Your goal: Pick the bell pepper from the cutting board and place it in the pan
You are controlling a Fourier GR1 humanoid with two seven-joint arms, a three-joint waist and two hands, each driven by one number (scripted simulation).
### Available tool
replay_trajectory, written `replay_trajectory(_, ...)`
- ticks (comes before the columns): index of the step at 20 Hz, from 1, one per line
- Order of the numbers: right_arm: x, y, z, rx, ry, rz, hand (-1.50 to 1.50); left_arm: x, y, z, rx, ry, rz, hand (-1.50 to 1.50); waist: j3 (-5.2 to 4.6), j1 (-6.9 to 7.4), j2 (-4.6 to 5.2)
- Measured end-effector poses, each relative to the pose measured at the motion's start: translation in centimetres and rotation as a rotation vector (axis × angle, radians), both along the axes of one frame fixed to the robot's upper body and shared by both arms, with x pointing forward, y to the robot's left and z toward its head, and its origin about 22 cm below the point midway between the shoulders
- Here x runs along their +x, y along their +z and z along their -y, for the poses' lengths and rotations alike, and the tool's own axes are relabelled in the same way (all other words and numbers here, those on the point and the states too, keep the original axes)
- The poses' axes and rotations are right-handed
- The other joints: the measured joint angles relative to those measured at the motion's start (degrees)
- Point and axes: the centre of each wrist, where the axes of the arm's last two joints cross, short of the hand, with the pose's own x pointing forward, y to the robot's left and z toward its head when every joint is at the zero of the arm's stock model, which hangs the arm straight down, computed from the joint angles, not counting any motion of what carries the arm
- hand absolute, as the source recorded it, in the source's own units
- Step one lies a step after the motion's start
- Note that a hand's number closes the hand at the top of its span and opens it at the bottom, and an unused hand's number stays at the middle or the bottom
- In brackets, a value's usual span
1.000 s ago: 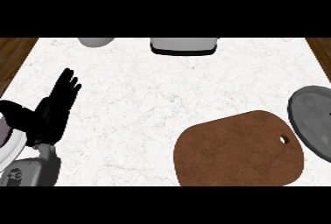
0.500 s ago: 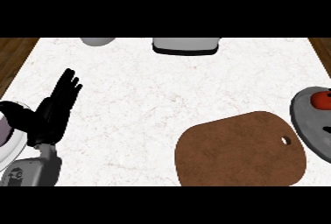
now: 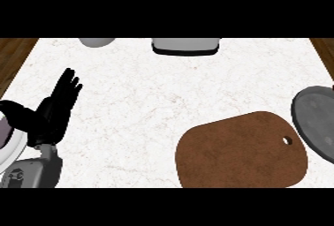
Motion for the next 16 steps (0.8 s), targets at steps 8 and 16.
replay_trajectory(8, -5.3, 2.5, 5.0, 0.264, -0.08, 0.049, -1.5, 0.3, 0.1, -0.6, -0.003, 0.01, -0.002, 0.0, 0.1, -0.88, 0.04)
replay_trajectory(16, -9.6, 4.3, 7.7, 0.33, -0.118, 0.013, -1.5, -0.4, -0.2, -1.2, -0.001, 0.033, -0.007, 0.0, 0.29, -1.76, -0.32)
